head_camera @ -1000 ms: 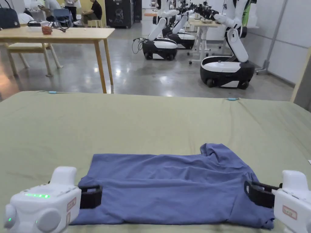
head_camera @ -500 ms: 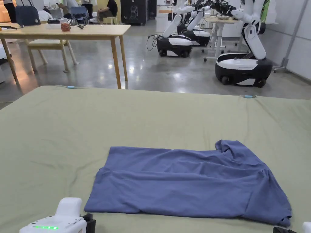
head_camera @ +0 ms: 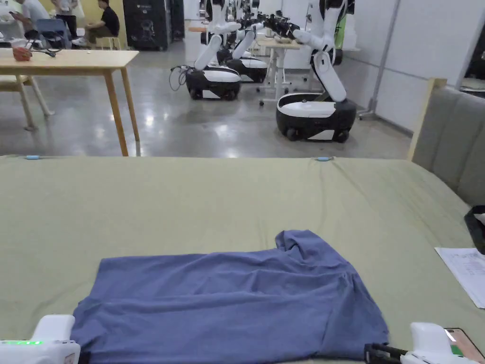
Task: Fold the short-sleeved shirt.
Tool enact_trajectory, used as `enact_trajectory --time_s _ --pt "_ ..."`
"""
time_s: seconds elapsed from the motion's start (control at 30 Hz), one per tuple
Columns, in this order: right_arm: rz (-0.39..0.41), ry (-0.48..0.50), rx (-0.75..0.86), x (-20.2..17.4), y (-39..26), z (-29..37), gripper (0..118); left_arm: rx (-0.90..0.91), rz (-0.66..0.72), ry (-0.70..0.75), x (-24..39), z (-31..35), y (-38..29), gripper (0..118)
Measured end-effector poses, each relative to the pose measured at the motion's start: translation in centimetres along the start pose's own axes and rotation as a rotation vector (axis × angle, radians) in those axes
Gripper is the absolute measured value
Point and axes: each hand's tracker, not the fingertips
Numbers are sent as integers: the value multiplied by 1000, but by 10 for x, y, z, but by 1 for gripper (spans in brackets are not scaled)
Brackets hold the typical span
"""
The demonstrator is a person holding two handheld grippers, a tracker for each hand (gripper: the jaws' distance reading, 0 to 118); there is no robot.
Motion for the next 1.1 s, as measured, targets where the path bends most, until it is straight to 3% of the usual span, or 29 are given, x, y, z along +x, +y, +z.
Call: enact_trajectory --time_s 0.17,0.2,0.23,0.27,0.33,0.6,0.8,1.0,1.1 --pt "13 20 -64 -2 19 -54 115 29 -7 -22 -8 -28 4 5" --pt "0 32 -124 0 22 -64 96 28 -5 -16 -12 -34 4 5" --pt "-15 47 -160 2 22 -71 55 26 0 -17 -17 -40 4 5" --pt "-8 23 -141 2 23 -70 29 25 7 -19 -21 -43 4 5" --pt "-10 102 -92 6 26 -55 12 56 -21 11 0 -21 -9 4" --pt "29 129 62 3 44 39 12 170 -19 -84 -14 59 -7 3" --pt "70 96 44 2 17 90 12 228 -10 -94 -31 103 -48 3" --pt "-25 90 -122 15 -47 65 12 105 88 -142 -46 59 -105 4" --pt "-82 87 -64 16 -56 62 14 128 111 -99 -44 60 -112 9"
